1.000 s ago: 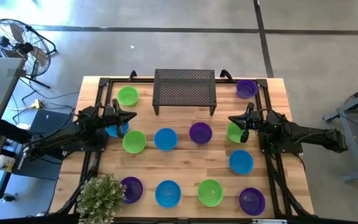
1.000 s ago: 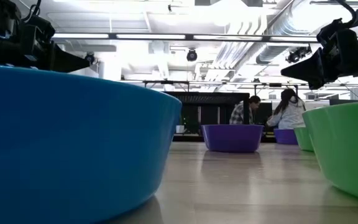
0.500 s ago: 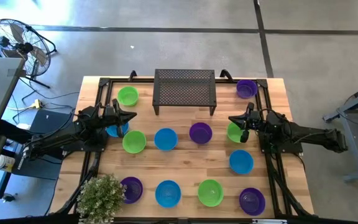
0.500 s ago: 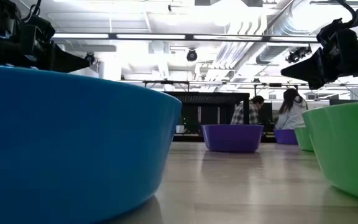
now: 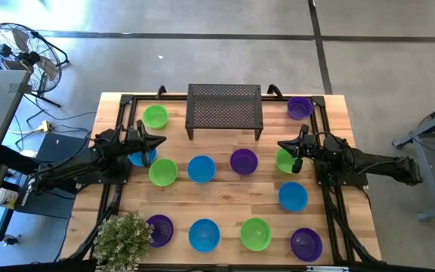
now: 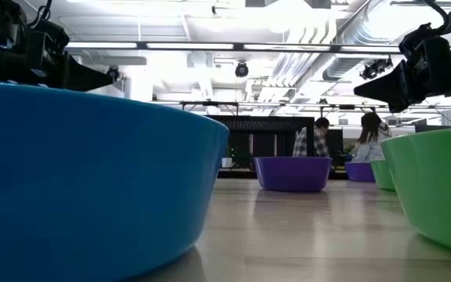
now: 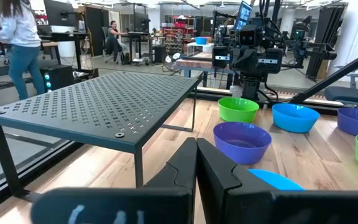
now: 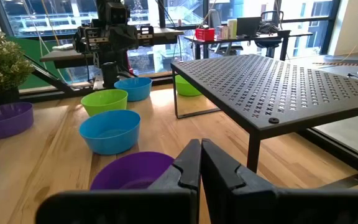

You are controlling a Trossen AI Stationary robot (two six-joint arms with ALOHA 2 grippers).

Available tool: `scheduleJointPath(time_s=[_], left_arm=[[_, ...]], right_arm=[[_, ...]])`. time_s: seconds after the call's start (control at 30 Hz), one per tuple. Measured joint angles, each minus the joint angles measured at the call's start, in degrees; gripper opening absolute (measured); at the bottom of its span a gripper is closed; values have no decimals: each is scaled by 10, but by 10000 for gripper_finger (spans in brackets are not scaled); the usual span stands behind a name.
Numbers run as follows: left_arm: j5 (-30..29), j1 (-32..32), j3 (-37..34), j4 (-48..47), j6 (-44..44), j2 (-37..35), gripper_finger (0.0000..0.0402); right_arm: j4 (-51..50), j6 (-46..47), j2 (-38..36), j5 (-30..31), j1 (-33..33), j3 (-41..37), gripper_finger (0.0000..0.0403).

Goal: Pick & Place Mini bowls

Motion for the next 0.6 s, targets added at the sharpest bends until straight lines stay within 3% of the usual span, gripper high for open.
scheduleJointPath(time_s=[0.23, 0.4, 0.6], left_arm=[[7, 0, 0, 1, -6, 0, 3], [8, 0, 0, 1, -65, 0, 3], [11, 0, 0, 2, -106, 0, 3]], right_arm=[[36, -65, 0, 12, 0, -1, 0], [84, 46, 0, 9, 0, -1, 0], [115, 107, 0, 27, 0, -1, 0]])
